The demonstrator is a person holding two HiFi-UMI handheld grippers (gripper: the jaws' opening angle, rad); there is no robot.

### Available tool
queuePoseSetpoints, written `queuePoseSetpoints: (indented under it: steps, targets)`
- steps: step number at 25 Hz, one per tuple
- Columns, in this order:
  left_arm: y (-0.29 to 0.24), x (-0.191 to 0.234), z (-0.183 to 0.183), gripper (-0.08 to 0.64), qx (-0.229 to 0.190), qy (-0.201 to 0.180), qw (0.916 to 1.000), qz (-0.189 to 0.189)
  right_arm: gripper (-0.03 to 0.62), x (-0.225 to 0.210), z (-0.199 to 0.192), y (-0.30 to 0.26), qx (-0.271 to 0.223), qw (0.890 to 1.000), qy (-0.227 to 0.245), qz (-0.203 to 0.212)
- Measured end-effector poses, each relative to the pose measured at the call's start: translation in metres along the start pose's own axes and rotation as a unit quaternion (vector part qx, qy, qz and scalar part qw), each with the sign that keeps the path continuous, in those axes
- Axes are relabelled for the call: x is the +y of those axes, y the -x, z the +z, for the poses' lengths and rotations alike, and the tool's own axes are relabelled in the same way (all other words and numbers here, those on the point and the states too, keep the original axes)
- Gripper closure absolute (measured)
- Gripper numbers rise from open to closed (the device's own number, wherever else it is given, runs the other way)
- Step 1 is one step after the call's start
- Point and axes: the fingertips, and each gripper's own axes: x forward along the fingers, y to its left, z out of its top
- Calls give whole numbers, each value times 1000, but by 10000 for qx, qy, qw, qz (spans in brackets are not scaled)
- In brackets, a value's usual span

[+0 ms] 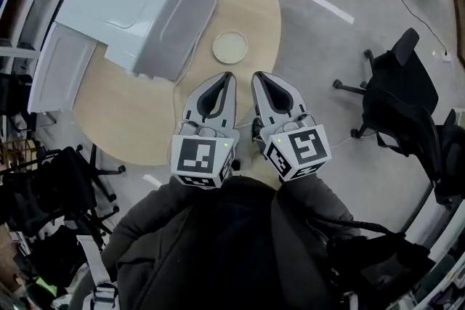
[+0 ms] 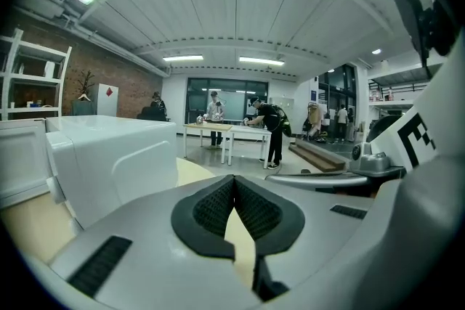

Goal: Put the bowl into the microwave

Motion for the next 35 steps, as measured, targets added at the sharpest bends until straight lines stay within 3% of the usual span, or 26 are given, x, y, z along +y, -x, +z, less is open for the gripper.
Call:
queuePoseSetpoints:
  steps: [4,15,23,35]
  targets:
    - [-31,7,-3,551,113,92,9996,246,586,-28,-1,-24,174,9997,-30,188]
    - [-27,61,-9,551,227,355,9974,585,586,-21,-7,-66,446,9989,30,114]
    - [-52,98,-52,551,514,680,9945,610,584,-54,-51,-101,859,9958,-31,-324]
    - [-74,131,-98,551,1008,1072,9860,789,559,-78,-90,-141,1358,9888,-287,-544]
